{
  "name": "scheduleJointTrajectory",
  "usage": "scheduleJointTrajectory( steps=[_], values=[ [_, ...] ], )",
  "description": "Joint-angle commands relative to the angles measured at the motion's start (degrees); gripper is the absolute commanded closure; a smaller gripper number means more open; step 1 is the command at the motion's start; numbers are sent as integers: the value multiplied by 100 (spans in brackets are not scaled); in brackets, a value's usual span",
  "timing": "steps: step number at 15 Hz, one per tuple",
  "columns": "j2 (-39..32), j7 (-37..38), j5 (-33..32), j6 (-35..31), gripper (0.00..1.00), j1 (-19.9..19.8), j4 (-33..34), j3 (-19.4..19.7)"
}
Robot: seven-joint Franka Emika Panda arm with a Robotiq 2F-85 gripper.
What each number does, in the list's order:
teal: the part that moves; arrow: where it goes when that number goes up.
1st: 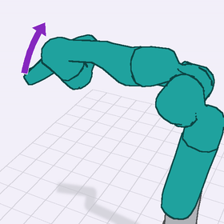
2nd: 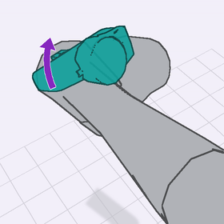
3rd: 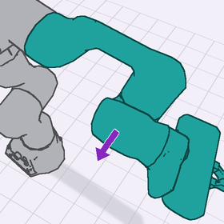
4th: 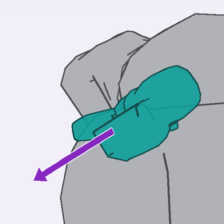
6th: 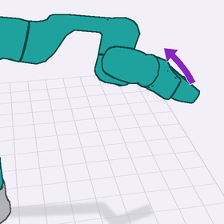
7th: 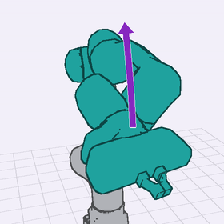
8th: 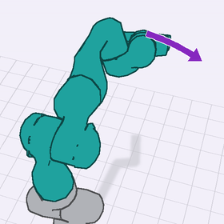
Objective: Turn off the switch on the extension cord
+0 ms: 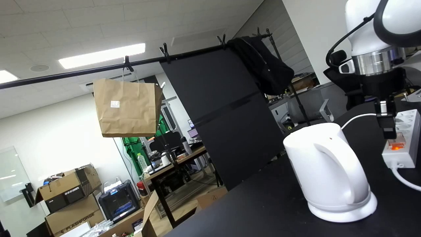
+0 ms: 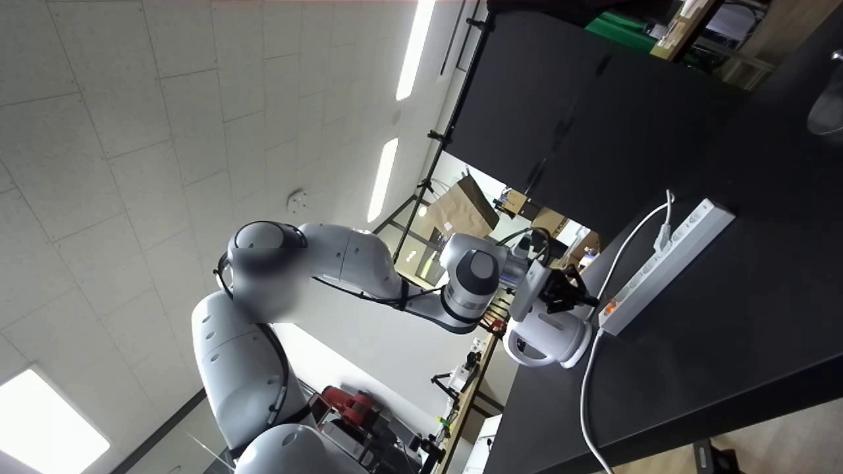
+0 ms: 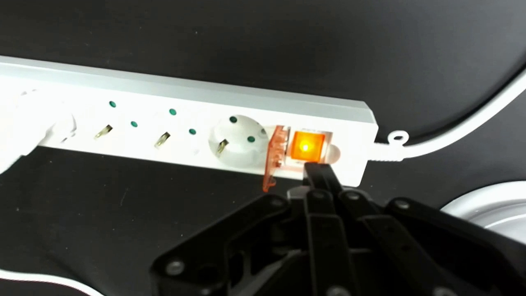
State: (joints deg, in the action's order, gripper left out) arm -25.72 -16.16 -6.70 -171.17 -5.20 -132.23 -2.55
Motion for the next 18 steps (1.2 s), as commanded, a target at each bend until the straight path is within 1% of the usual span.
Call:
scheduleJointTrajectory(
  steps=[1,18],
  values=[
    [-84,-21,-34,-112,100,-98,18,-45],
    [-470,-2,-117,-188,100,-29,299,27]
  ],
)
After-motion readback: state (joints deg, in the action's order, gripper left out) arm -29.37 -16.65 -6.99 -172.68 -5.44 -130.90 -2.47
